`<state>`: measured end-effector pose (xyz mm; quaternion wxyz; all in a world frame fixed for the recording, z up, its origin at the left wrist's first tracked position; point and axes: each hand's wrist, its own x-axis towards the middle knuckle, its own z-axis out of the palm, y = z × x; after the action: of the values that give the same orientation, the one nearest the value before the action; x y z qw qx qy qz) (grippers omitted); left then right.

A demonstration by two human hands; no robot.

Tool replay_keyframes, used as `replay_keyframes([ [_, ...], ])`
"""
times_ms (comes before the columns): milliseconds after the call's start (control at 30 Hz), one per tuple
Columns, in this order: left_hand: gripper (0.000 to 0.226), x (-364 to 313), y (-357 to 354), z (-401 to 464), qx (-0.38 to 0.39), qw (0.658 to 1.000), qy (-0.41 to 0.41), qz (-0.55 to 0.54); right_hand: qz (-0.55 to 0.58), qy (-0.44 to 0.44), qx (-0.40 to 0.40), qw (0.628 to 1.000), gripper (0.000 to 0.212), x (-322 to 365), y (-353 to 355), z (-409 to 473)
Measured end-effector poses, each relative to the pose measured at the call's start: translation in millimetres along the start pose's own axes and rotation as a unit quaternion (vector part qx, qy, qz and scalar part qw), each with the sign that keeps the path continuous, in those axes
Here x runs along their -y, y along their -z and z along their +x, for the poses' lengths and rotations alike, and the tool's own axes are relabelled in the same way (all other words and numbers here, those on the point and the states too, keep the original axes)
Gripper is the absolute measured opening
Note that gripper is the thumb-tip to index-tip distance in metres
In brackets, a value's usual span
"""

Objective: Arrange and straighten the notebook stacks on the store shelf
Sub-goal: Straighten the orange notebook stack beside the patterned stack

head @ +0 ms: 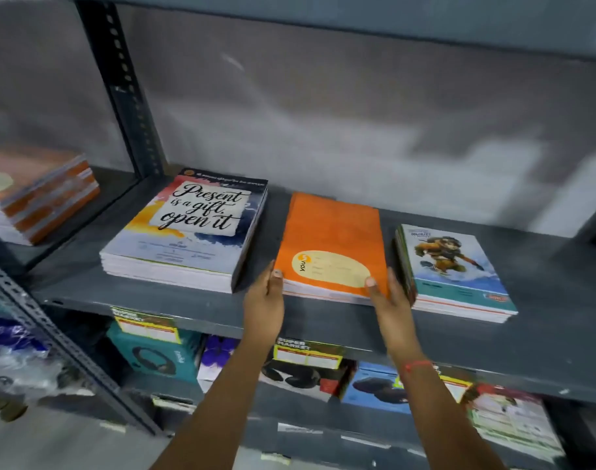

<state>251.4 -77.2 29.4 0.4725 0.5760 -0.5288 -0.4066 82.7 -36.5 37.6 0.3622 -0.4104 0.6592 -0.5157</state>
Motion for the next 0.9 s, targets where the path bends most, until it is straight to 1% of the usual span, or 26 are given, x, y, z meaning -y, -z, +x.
replay_keyframes([
  [133,0.040,-1,-6,-6,-0.031,0.999,0.017,-0.022,0.008,0.014,0.104,0.994,0.069,-8,16,10],
  [233,0.041,-7,-3,-9,-0.022,0.996,0.046,-0.071,0.031,0.005,0.146,0.989,0.075,-15,28,15],
  [300,0.044,-13,0,-11,-0.003,0.992,0.062,-0.108,0.067,-0.003,0.142,0.988,0.076,-17,33,15],
  [367,0.044,-15,3,-12,0.014,0.989,0.066,-0.132,0.090,0.001,0.132,0.987,0.071,-19,34,14],
  [433,0.044,-16,3,-12,0.022,0.987,0.070,-0.143,0.089,0.008,0.128,0.988,0.066,-22,34,15],
  [533,0.044,-16,3,-12,0.023,0.987,0.073,-0.141,0.090,0.011,0.125,0.988,0.064,-23,34,16],
  [633,0.043,-16,0,-13,0.014,0.988,0.069,-0.135,0.084,0.011,0.119,0.989,0.063,-21,34,16],
  [900,0.040,-15,-6,-9,-0.038,0.987,0.074,-0.139,0.049,0.002,0.082,0.995,0.061,-19,27,16],
])
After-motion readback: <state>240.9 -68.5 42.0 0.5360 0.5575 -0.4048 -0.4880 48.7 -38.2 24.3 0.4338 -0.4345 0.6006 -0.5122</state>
